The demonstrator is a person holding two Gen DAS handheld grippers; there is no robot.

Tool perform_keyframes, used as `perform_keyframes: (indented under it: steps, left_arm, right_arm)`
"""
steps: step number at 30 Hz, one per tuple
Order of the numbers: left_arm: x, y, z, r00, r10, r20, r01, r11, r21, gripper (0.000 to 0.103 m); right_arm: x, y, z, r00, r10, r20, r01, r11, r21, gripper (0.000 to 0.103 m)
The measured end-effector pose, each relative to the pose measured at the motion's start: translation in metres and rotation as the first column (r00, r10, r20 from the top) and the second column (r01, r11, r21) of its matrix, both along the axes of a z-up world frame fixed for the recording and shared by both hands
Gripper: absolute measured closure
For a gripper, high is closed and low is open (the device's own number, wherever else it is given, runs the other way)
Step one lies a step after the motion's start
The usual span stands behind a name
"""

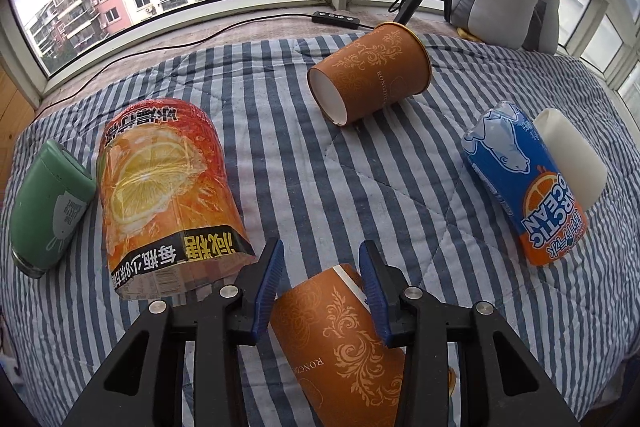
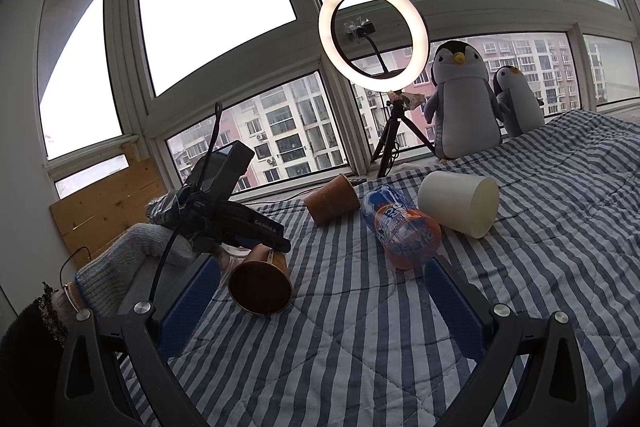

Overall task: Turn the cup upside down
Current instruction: 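Close the left gripper on the brown cup's body and lift it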

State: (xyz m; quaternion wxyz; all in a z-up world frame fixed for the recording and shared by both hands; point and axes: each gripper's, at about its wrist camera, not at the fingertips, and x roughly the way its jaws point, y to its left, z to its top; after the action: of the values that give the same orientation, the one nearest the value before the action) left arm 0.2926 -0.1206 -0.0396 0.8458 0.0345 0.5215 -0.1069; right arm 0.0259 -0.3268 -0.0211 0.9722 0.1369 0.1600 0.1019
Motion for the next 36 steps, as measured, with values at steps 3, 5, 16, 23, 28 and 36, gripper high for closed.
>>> perform_keyframes:
  steps: [3,5,16,23,28,36]
  left_arm:
    - [-0.010,0.014,0.003,1.000,0.013,-0.001,-0.013,1.000,-0.009,0.060]
    - [-0.019,0.024,0.004,1.000,0.014,0.001,-0.014,1.000,-0.008,0.060]
    - [-0.072,0.079,0.007,0.999,0.044,0.010,-0.044,0.998,-0.042,0.057]
    - [-0.095,0.118,0.010,0.996,0.089,0.028,-0.086,0.992,-0.094,0.051]
    - [-0.109,0.149,0.019,0.990,0.129,0.055,-0.118,0.977,-0.178,0.041]
    - [-0.144,0.186,0.026,0.984,0.144,0.107,-0.120,0.972,-0.204,0.031]
  right_arm:
    - [0.001,0.000,-0.001,1.000,-0.001,-0.006,0.001,1.000,-0.003,0.002]
    - [0.002,0.001,-0.001,1.000,-0.005,-0.008,0.004,1.000,-0.007,0.002]
    - [0.002,0.006,-0.003,1.000,-0.017,-0.012,0.017,0.999,-0.037,0.002]
    - [0.007,0.013,-0.005,0.999,-0.016,-0.031,0.013,0.997,-0.071,0.002]
    - [0.010,0.022,-0.007,0.999,-0.008,-0.044,0.003,0.994,-0.105,0.002]
    - [0.033,0.045,-0.013,0.987,0.044,-0.154,-0.070,0.983,-0.169,0.002]
